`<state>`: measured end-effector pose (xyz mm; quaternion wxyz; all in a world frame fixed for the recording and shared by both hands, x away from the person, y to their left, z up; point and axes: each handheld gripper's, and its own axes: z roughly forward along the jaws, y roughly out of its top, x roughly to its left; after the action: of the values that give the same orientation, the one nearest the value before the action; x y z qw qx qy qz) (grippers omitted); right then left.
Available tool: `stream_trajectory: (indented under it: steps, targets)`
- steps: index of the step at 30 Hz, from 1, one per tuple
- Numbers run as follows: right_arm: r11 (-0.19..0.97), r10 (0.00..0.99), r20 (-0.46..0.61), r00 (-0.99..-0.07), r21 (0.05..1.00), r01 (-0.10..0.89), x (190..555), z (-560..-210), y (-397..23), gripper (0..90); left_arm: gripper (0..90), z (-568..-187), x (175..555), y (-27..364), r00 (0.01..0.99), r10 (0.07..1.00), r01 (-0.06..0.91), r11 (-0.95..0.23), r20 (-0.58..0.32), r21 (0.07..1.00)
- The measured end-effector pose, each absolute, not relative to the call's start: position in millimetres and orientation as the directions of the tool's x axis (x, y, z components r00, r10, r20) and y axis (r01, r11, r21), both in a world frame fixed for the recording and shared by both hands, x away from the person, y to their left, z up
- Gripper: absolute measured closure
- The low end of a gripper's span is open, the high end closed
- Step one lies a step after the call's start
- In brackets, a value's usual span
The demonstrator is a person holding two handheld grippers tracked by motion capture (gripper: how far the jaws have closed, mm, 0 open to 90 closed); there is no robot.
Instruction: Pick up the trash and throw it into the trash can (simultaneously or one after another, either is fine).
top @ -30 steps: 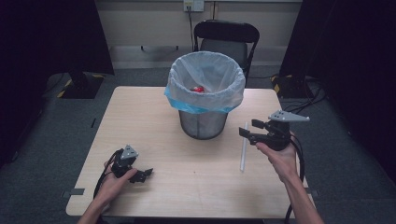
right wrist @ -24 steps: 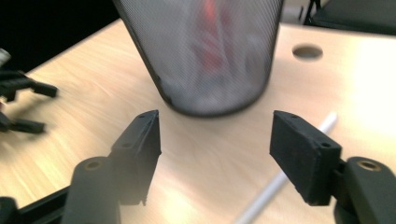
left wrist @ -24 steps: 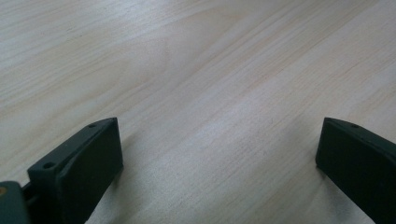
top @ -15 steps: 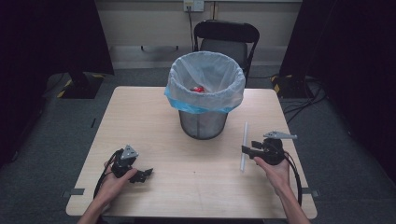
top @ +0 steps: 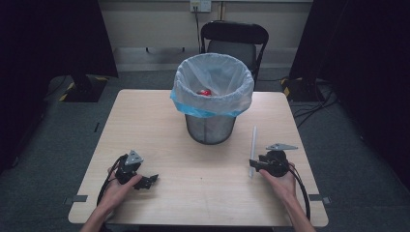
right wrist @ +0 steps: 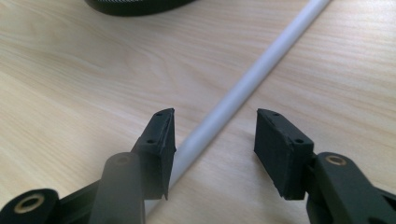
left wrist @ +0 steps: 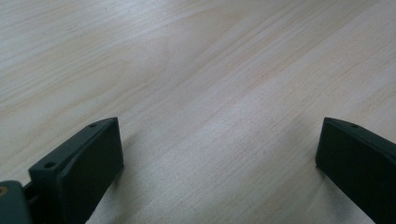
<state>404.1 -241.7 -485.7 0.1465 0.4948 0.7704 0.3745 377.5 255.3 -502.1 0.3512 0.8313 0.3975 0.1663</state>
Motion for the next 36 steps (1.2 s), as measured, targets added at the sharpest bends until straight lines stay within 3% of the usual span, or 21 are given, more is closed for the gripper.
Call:
stream_trajectory:
  steps: [12,24,32,36]
  targets:
    - [0.219,0.914,0.092,-0.394,0.706,0.673,408.3,-488.2,-257.9,58.7,0.3,-502.1,377.5,255.3,0.628,0.778,0.544,-0.437,-0.003,0.716]
    - [0.252,0.915,0.066,-0.397,0.675,0.693,386.6,-484.5,-263.4,55.3,0.2,-502.1,377.5,255.3,0.628,0.778,0.544,-0.437,-0.003,0.716]
    - [0.255,0.929,0.026,-0.37,0.68,0.688,380.8,-484.7,-263.4,70.5,0.2,-502.1,377.5,255.3,0.628,0.778,0.544,-0.437,-0.003,0.716]
    - [0.255,0.931,0.016,-0.364,0.684,0.683,380.5,-485.2,-263.0,71.8,0.2,-502.1,377.4,255.2,0.628,0.778,0.545,-0.436,-0.003,0.716]
